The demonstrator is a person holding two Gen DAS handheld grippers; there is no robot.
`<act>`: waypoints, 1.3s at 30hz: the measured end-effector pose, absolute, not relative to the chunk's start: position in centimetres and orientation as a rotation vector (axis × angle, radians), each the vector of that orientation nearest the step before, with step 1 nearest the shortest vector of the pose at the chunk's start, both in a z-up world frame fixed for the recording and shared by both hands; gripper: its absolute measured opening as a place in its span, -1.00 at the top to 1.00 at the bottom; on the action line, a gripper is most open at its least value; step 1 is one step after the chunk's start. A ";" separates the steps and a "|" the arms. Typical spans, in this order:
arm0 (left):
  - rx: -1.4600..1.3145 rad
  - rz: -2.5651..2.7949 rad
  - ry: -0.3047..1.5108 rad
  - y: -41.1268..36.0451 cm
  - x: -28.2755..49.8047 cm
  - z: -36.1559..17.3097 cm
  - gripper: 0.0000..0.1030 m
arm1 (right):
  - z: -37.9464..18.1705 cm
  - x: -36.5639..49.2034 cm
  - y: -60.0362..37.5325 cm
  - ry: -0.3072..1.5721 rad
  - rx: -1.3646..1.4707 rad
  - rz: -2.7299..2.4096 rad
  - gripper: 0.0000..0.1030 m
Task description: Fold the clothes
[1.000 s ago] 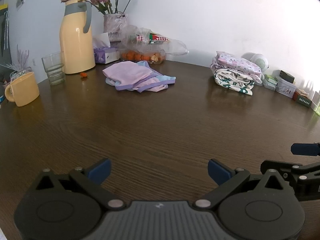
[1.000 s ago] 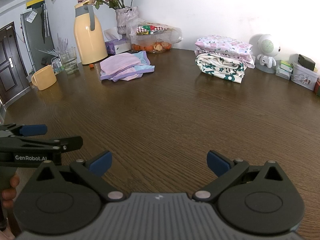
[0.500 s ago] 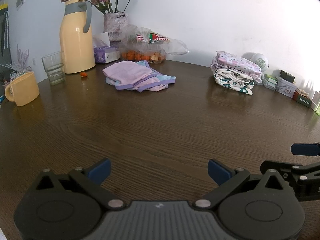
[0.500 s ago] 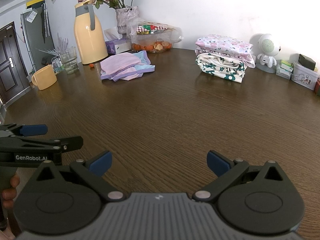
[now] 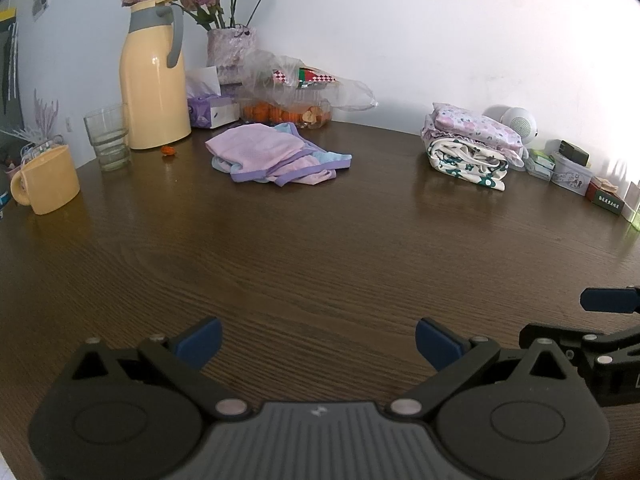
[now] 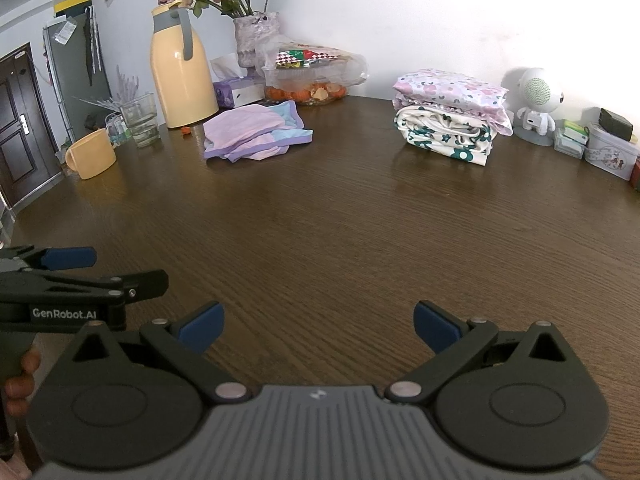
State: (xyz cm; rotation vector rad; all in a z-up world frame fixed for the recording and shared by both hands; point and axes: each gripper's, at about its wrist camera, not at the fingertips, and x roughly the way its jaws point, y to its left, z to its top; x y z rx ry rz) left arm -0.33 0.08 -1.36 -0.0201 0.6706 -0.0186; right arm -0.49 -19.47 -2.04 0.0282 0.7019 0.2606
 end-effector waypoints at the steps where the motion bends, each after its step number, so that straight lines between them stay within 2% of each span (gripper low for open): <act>1: -0.020 -0.019 0.670 0.1 -0.3 -1.3 -1.00 | -2.1 -0.5 -19.5 0.702 0.028 0.261 -0.99; 39: -0.016 -0.021 0.674 -0.1 -0.4 -1.3 -1.00 | -2.0 -0.5 -19.5 0.704 0.033 0.259 -0.99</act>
